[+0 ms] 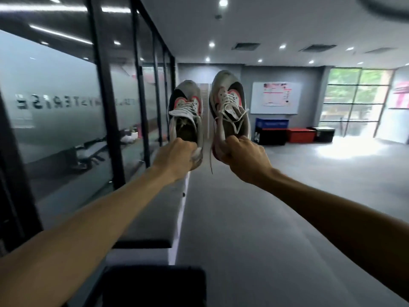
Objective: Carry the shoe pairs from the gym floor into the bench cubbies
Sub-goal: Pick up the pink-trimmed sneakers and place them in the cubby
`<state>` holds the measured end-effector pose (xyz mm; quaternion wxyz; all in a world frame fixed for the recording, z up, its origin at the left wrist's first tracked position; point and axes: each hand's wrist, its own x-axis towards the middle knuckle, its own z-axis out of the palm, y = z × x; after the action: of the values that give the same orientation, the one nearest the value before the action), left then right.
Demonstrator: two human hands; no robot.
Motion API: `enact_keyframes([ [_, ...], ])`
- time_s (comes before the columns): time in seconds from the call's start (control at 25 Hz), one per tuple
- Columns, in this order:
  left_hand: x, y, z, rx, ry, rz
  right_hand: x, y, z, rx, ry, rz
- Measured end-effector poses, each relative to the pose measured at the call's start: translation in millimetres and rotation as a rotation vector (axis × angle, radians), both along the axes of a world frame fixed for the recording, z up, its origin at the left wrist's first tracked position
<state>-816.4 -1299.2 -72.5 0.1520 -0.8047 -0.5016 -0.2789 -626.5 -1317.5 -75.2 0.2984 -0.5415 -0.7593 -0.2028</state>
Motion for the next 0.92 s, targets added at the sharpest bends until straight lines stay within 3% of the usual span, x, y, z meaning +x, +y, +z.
enact_keyframes([
  [0.28, 215, 76, 0, -0.002, 0.038, -0.213, 209, 46, -14, -0.017, 0.070, -0.176],
  [0.92, 511, 374, 13, -0.015, 0.066, -0.393, 478, 304, -15, 0.027, 0.087, -0.384],
])
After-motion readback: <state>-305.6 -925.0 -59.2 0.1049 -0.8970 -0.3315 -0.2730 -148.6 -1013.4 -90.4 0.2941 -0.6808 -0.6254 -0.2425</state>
